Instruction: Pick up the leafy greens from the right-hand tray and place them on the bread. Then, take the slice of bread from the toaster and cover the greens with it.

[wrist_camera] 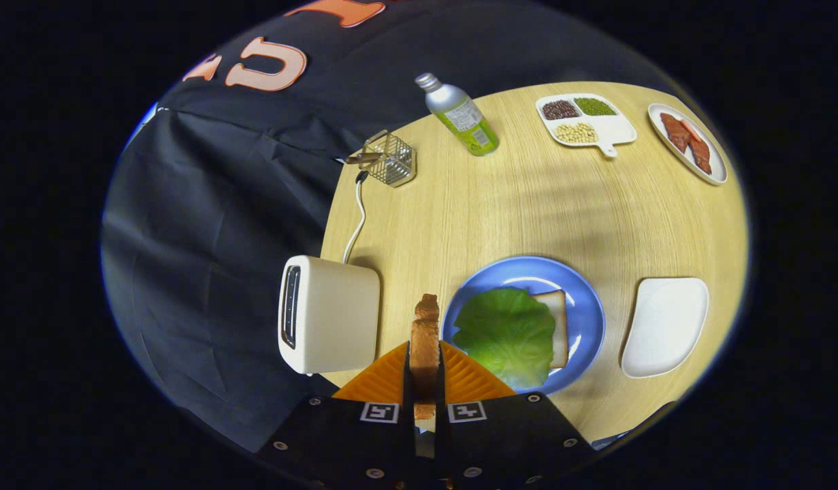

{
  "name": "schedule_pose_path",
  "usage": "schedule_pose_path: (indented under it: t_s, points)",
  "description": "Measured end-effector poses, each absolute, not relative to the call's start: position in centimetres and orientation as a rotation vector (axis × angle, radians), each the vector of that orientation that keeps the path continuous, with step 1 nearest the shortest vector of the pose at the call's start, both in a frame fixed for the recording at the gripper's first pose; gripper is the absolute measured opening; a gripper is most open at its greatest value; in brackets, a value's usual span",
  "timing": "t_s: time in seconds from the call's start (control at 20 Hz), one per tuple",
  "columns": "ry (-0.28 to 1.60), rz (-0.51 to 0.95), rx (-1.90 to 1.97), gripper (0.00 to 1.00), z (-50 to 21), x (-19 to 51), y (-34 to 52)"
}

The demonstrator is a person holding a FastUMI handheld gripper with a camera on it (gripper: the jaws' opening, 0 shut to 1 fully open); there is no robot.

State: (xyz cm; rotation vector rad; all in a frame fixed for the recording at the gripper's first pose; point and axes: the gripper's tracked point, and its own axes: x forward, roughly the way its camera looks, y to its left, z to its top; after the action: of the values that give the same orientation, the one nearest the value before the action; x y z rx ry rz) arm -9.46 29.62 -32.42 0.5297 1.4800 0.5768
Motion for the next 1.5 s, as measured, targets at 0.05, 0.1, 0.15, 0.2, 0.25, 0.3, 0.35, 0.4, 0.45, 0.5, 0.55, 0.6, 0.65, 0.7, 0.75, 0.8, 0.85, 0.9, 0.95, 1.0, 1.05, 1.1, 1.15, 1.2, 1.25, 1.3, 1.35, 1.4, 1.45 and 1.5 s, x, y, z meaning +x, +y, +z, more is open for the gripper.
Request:
schedule_pose_path:
  t_s: [0.05, 0.1, 0.15, 0.2, 0.25, 0.3, 0.35, 0.4, 0.45, 0.5, 0.55, 0.6, 0.65, 0.7, 0.75, 0.8, 0.85, 0.9, 0.95, 1.0, 1.05, 1.1, 1.15, 1.2, 1.25, 1.3, 1.35, 1.4, 1.45, 1.5]
  points:
    - [1.5, 0.568, 0.524, 0.12, -33.3, -9.9, 29.0]
    - [1.501, 0.564, 0.516, 0.12, -34.1, -10.2, 28.7]
    - [1.496, 0.565, 0.507, 0.12, -34.7, -10.3, 28.3]
    - [1.49, 0.569, 0.503, 0.12, -35.2, -10.7, 28.1]
    - [1.481, 0.57, 0.497, 0.12, -35.7, -10.7, 28.0]
    - [1.474, 0.558, 0.482, 0.12, -36.3, -10.5, 27.6]
    - [1.486, 0.511, 0.442, 0.12, -37.2, -10.7, 26.7]
    - [1.488, 0.486, 0.41, 0.12, -37.9, -10.7, 26.2]
    - [1.48, 0.49, 0.396, 0.12, -38.1, -10.7, 26.2]
    - [1.475, 0.481, 0.379, 0.15, -38.5, -10.7, 26.0]
    - [1.458, 0.471, 0.357, 0.16, -38.7, -10.4, 25.8]
    - [1.436, 0.463, 0.332, 0.21, -39.1, -9.9, 25.3]
    - [1.417, 0.459, 0.318, 0.23, -39.2, -9.7, 25.1]
    - [1.395, 0.447, 0.307, 0.29, -39.2, -9.3, 24.7]
    - [1.356, 0.44, 0.305, 0.34, -38.9, -8.6, 24.5]
    - [1.316, 0.439, 0.31, 0.43, -38.4, -7.9, 24.3]
    - [1.285, 0.443, 0.315, 0.48, -37.7, -7.5, 24.0]
    - [1.26, 0.444, 0.323, 0.57, -36.9, -7.1, 23.7]
    - [1.227, 0.443, 0.331, 0.62, -36.1, -6.6, 23.3]
    - [1.186, 0.442, 0.335, 0.67, -35.0, -5.8, 22.7]
    - [1.142, 0.438, 0.336, 0.68, -33.9, -5.2, 22.1]
    - [1.093, 0.434, 0.335, 0.73, -32.6, -4.1, 21.3]
    - [1.043, 0.427, 0.328, 0.75, -31.3, -3.4, 20.4]
    - [0.988, 0.421, 0.319, 0.79, -29.9, -2.6, 19.7]
    - [0.933, 0.413, 0.304, 0.81, -28.6, -1.8, 18.9]
    - [0.879, 0.405, 0.286, 0.85, -27.2, -1.1, 17.9]
    - [0.831, 0.39, 0.267, 0.87, -25.8, -0.6, 16.9]
    - [0.779, 0.375, 0.251, 0.91, -24.3, 0.0, 15.8]
    - [0.727, 0.354, 0.236, 0.93, -22.6, 0.6, 14.7]
    - [0.674, 0.336, 0.227, 0.96, -21.1, 1.1, 13.6]
